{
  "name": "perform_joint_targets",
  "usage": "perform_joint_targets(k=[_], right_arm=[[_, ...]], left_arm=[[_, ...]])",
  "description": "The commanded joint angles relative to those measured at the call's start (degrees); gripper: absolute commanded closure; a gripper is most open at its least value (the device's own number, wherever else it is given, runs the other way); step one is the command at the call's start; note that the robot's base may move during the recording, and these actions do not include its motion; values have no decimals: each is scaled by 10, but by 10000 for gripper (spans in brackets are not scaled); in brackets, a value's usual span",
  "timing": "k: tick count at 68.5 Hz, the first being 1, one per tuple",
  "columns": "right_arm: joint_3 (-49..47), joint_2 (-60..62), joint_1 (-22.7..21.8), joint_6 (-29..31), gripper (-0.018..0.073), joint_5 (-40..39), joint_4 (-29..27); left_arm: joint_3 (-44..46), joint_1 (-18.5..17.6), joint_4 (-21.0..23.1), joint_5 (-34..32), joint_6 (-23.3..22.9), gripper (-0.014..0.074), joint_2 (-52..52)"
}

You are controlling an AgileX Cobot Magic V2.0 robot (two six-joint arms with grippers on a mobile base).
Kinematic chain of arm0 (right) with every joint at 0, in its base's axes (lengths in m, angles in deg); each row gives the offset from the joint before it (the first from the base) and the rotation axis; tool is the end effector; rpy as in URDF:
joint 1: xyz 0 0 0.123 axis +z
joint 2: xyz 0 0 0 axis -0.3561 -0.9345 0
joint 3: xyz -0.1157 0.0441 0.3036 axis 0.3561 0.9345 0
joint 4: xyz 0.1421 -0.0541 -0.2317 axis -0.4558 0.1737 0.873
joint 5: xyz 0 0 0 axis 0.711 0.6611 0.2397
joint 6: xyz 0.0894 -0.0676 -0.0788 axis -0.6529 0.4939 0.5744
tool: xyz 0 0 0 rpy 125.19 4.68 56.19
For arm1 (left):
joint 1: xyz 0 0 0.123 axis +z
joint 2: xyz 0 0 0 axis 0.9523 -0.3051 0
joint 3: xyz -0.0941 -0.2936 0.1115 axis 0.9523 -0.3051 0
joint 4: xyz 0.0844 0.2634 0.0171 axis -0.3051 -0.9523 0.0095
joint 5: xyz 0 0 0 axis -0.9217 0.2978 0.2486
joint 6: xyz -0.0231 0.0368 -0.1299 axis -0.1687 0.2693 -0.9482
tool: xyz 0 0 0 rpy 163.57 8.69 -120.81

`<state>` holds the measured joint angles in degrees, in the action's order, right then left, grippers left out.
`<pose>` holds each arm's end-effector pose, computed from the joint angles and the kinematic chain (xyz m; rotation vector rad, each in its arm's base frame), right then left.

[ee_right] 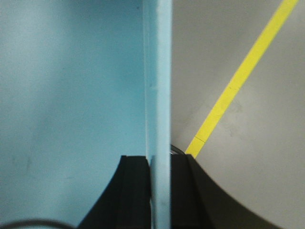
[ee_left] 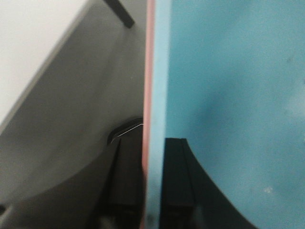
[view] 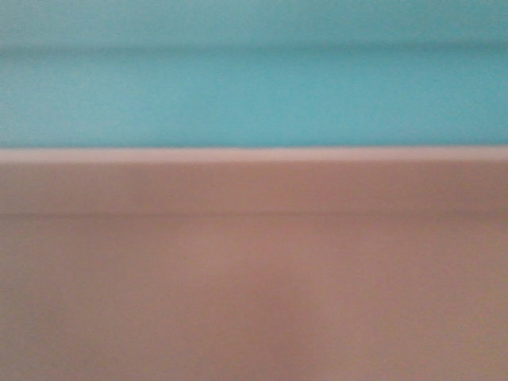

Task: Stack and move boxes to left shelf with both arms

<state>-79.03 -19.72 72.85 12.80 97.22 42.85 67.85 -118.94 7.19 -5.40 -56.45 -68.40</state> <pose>0.2128 0.2239 0.3370 -0.0037 2.7530 0.1772 0.2218 -0.2116 0.3349 0.0398 2.8456 -0.1793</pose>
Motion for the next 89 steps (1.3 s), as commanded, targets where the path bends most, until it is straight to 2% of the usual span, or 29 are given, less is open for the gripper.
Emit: perform_joint_targets(k=[1, 89], right_arm=[[-26, 22, 13, -5, 530, 54, -59], [-26, 22, 13, -5, 530, 54, -60]], left_arm=[[28, -22, 111, 45, -8, 599, 21], [28, -22, 113, 45, -8, 599, 21]])
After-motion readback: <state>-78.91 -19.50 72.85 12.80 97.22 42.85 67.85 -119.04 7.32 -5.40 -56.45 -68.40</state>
